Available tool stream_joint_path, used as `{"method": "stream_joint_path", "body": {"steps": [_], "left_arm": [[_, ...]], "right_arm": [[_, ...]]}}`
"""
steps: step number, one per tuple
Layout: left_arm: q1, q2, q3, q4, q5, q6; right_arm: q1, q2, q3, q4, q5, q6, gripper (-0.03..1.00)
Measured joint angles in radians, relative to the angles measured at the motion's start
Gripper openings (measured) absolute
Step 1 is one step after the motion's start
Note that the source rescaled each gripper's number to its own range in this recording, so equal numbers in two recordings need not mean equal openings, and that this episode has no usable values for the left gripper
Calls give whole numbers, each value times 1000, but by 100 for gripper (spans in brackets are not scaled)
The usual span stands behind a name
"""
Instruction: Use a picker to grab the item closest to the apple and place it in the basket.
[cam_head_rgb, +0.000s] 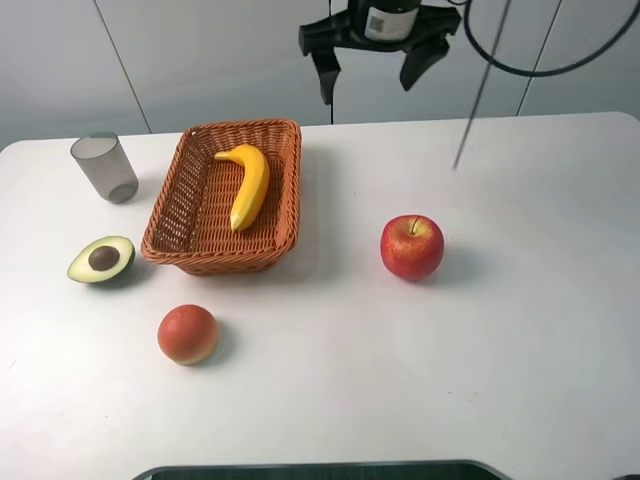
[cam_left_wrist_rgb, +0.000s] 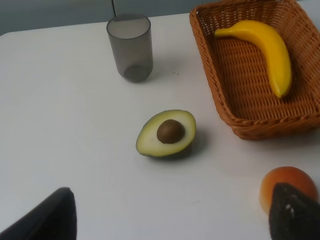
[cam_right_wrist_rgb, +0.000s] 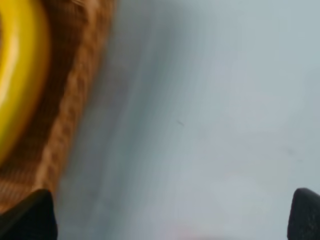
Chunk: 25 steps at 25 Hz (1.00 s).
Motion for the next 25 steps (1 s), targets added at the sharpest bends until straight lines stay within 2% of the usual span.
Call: {"method": "stream_joint_path", "body": {"steps": [6,12,19,25], "left_arm": [[0,0,0,0,0,0],[0,0,0,0,0,4],[0,0,0,0,0,4],[0,0,0,0,0,1]], "right_arm": [[-137,-222,327,10,-85,-4,100],[-350,-451,657,12,-123,-24,100],[-585,-784,934,12,-150,-82,100],[-624,-1129,1110,24,-150,-159,100]]}}
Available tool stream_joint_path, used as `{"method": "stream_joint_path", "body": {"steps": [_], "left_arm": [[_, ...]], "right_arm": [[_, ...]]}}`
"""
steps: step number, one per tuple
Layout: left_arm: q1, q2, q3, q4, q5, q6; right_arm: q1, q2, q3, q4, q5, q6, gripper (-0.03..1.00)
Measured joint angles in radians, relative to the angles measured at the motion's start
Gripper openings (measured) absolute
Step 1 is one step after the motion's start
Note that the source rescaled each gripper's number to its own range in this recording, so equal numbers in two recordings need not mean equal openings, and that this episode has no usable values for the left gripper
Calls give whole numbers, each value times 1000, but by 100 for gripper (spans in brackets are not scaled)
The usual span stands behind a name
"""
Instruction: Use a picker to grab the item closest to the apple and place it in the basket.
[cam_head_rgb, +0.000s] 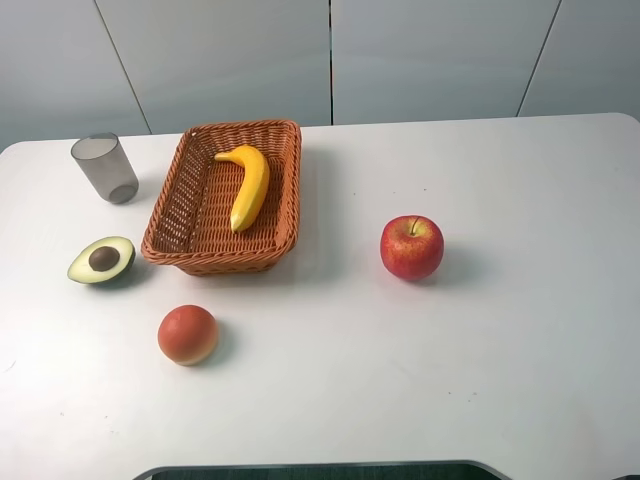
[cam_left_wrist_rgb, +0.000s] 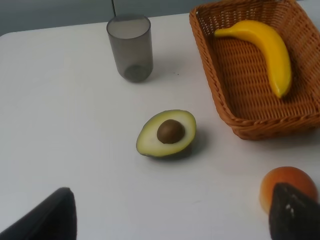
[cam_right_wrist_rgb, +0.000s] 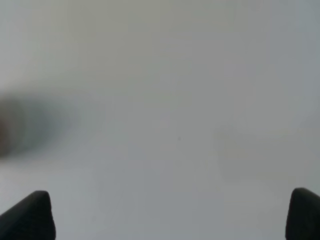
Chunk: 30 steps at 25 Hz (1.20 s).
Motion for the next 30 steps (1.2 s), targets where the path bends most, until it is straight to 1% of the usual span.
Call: {"method": "stream_joint_path", "body": {"steps": [4,6,10,14,17,20,27,30], "left_arm": [[0,0,0,0,0,0],[0,0,0,0,0,0],[0,0,0,0,0,0],[0,0,0,0,0,0],[0,0,0,0,0,0],[0,0,0,0,0,0],[0,0,0,0,0,0],[0,0,0,0,0,0]], "right_arm": [[-2,-259,97,9,18,-48,100],[-2,-389,131,9,51,-60,100],[46,-583,181,25,96,-77,100],[67,-760,204,49,100,-122,100],[67,-875,210,61,80,-146,100],[67,-938,221,61,58,-164,100],[67,-942,283,84,51,-182,100],[67,-945,285,84,51,-182,100]]}}
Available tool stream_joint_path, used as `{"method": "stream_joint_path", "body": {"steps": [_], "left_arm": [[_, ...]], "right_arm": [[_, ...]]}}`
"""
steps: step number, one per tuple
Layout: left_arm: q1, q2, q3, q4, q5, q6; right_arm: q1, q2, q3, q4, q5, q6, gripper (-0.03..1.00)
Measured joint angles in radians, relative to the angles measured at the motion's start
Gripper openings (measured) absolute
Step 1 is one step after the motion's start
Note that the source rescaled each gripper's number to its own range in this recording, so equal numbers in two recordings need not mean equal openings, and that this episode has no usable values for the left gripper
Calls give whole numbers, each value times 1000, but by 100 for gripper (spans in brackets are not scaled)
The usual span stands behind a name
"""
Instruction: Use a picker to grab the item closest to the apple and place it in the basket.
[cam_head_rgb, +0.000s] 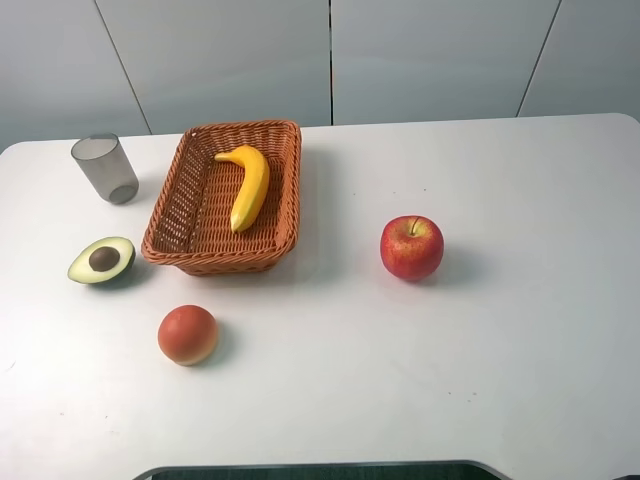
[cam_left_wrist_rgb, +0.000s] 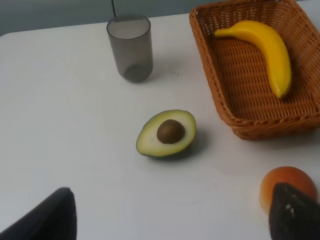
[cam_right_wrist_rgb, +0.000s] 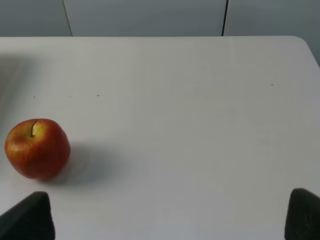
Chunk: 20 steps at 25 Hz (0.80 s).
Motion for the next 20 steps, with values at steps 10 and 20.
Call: {"method": "stream_joint_path", "body": {"steps": [10,20], "left_arm": [[0,0,0,0,0,0],[0,0,0,0,0,0]], "right_arm": [[0,-1,0,-9,0,13,100],[0,-1,0,-22,0,25,100]]}}
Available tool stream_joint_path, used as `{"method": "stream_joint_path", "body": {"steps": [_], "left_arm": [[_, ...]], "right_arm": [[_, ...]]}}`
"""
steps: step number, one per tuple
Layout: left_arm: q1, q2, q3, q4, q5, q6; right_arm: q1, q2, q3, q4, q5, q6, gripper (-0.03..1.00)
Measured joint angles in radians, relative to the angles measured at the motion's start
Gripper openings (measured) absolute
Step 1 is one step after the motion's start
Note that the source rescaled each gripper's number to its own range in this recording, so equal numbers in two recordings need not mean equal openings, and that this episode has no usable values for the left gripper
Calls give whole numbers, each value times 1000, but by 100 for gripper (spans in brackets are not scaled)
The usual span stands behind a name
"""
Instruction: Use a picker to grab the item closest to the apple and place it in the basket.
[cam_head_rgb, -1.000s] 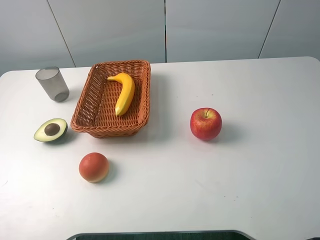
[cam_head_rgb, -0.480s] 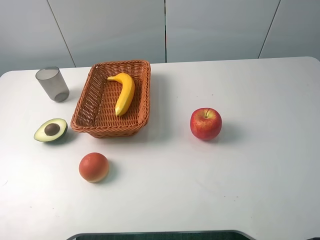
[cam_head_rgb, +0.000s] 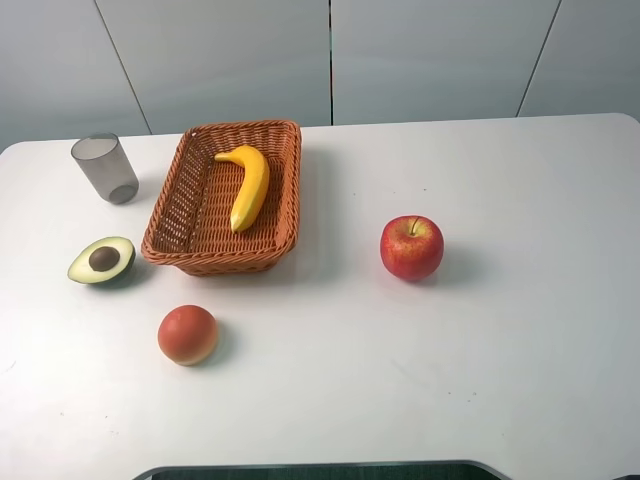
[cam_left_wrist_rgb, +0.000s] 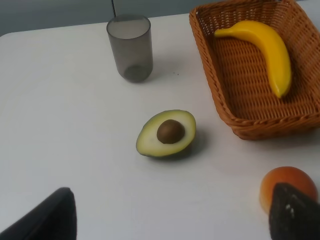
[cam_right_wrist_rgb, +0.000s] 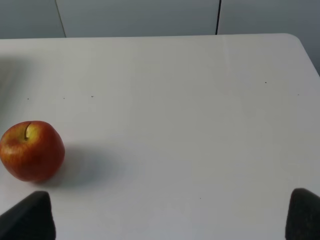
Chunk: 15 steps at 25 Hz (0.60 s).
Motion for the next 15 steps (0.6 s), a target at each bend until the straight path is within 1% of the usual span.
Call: {"method": "stream_joint_path", "body": {"steps": [15], "left_arm": [[0,0,0,0,0,0]], "right_arm": [[0,0,0,-3,0,15,100]]}}
